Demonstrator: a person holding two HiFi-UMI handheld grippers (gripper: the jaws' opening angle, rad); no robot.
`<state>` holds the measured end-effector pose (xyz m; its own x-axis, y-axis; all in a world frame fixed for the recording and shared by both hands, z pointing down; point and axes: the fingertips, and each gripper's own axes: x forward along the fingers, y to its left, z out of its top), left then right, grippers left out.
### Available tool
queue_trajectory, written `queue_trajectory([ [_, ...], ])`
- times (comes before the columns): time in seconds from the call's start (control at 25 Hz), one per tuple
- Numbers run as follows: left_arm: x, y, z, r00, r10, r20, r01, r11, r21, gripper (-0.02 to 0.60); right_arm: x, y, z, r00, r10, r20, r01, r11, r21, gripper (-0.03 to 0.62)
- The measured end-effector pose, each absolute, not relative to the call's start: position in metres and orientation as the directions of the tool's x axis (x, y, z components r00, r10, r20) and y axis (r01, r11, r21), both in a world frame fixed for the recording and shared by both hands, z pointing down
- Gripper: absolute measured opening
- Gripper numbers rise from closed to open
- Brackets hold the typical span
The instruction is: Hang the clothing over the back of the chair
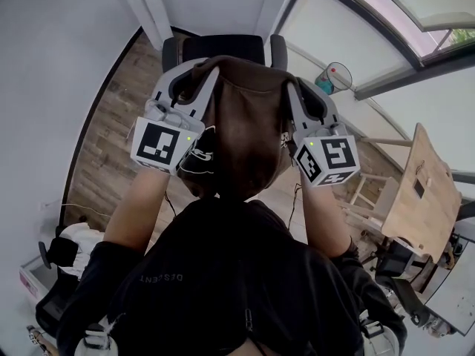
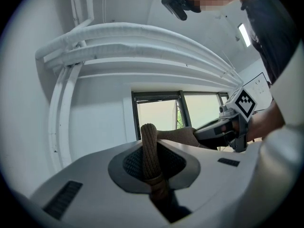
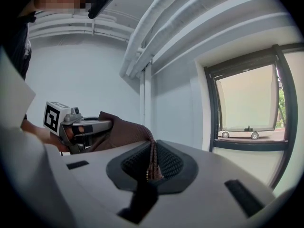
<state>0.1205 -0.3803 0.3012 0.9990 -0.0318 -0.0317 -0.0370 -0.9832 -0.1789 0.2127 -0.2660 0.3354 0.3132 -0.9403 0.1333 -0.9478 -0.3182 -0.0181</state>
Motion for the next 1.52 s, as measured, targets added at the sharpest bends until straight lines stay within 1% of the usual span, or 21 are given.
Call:
queue_trajectory([
  [0.68, 0.15, -0.406, 0.358, 0.999, 0.01, 0.053, 0.016, -0.993, -0.119, 0.049, 0.237, -0.29, 0.39, 0.362, -0.903, 0.232, -0.922, -0.383, -0.053, 0.051],
  [1.12, 0.168, -0.414, 0.401, 0.989, 0.008, 0.151, 0.019, -0.997, -0.073, 0.049, 0.252, -0.299, 0.437, 0.335, -0.88, 0.338, -0.906, -0.399, -0.14, 0.06],
  [1.52, 0.176, -0.416, 0.424, 0.977, 0.0, 0.214, 0.013, -0.998, -0.06, 0.055, 0.259, -0.299, 0.46, 0.309, -0.869, 0.386, -0.895, -0.403, -0.191, 0.081],
])
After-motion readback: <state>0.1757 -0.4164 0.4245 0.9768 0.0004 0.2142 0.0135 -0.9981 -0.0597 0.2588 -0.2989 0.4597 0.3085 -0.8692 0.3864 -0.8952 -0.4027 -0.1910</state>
